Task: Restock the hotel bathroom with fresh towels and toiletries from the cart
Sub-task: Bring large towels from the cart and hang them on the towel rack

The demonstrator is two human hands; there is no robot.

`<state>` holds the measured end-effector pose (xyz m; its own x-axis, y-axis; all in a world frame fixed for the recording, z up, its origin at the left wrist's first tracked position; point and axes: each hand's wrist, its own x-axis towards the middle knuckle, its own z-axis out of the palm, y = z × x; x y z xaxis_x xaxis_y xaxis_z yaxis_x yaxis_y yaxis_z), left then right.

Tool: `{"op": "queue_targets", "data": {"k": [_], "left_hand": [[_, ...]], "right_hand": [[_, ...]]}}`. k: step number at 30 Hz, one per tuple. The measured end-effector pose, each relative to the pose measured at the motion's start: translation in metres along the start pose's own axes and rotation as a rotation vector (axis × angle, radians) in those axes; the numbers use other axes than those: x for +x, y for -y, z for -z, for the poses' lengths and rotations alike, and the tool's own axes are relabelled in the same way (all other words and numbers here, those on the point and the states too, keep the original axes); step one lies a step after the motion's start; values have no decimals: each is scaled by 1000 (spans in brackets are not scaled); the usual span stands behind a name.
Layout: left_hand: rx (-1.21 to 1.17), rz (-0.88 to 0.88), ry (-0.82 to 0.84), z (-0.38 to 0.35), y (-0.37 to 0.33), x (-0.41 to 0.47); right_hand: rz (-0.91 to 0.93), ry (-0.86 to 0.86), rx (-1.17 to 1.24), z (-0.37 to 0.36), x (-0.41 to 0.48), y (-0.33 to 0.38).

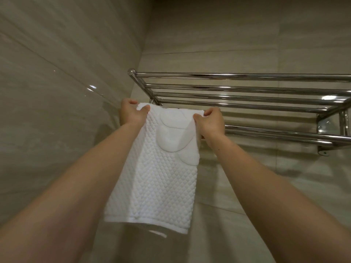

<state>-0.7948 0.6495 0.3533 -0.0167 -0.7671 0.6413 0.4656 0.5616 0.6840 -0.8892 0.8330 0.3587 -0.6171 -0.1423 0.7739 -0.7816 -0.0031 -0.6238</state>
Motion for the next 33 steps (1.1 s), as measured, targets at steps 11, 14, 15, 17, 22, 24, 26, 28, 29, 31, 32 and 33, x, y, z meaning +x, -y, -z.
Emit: {"op": "queue_targets", "data": {"k": [11, 14, 15, 17, 22, 24, 26, 28, 29, 31, 32, 33], "left_hand": [[577, -251, -57, 6, 13, -17], [607, -252, 15, 9, 10, -29], [589, -238, 64, 10, 10, -31], [559, -201, 176, 13, 11, -33], [586, -151, 379, 25, -3, -42], [526, -141, 454, 29, -12, -51], [469, -109, 534, 33, -20, -63], [453, -80, 552, 37, -26, -73], [443, -76, 541, 38, -30, -78], [405, -70, 518, 41, -38, -89], [380, -66, 509, 42, -41, -95], [355, -61, 507, 44, -46, -102]], "right_hand": [[60, 132, -329, -1, -3, -4], [51, 154, -342, 3, -6, -4], [54, 165, -346, 5, -8, -4], [43, 187, -330, 9, -14, -3], [3, 271, -303, 22, -30, 1], [6, 323, -290, 29, -37, 5], [20, 354, -282, 37, -45, 10], [38, 357, -270, 44, -53, 15], [47, 356, -260, 47, -57, 17], [30, 361, -219, 55, -67, 19], [17, 358, -186, 59, -73, 21], [3, 337, -157, 64, -81, 22]]}}
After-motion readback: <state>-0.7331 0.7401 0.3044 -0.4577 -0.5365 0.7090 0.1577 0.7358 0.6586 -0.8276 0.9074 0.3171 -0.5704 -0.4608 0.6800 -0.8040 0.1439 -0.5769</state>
